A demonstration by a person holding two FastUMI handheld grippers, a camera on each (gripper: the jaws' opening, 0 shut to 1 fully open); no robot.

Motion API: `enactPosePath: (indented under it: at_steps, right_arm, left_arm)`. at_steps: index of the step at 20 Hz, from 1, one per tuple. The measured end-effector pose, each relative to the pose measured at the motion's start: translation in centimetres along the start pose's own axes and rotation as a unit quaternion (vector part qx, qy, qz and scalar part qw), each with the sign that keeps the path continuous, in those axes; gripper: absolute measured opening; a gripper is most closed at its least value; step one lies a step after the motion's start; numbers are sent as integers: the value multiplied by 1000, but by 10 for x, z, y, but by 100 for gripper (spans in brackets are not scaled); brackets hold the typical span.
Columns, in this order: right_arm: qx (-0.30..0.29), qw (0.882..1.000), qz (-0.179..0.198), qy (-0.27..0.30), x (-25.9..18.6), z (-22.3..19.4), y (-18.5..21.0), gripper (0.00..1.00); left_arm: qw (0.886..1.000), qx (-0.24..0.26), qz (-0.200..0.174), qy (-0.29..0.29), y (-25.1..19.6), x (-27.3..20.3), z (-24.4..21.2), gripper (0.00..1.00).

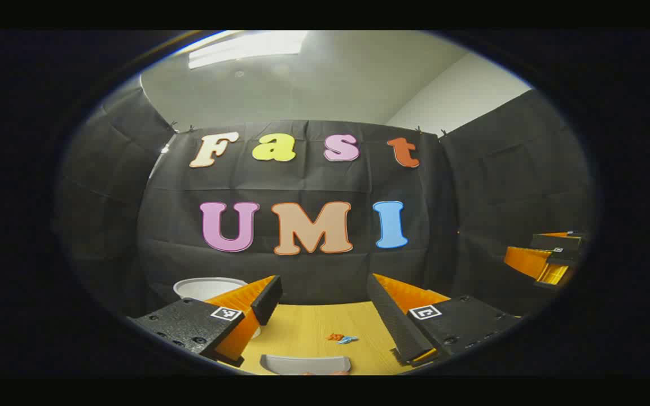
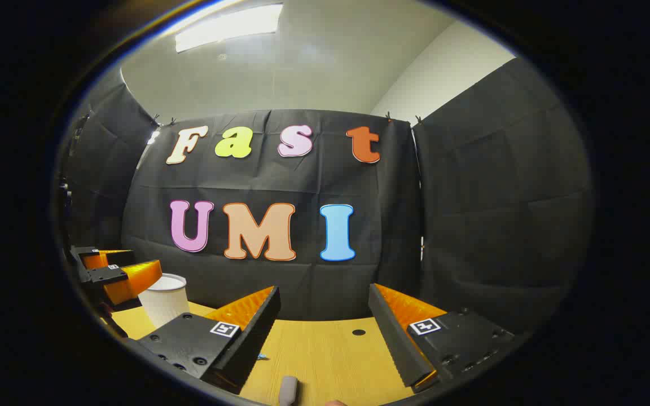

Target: Pick up the small broom and dustpan from the desktop, sweep the trash into the dustpan with the broom, and then empty the trash into the garbage bin.

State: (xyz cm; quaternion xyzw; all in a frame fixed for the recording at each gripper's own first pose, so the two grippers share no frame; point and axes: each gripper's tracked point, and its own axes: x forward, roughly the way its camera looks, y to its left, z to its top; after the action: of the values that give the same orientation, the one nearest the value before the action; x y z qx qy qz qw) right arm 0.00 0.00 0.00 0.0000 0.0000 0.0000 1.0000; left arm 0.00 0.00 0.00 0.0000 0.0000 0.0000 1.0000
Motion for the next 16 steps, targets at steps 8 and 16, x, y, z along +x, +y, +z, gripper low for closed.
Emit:
enactPosePath:
  at_steps: [8, 16]
  right_arm:
    - [3, 999, 22, -32, -2, 17, 7, 92]
    - [6, 1000, 23, -17, 4, 7, 8, 93]
  left_arm:
    - [1000, -5, 15, -5, 9, -3, 2, 92]
    - [1000, -5, 26, 1, 18, -2, 0, 92]
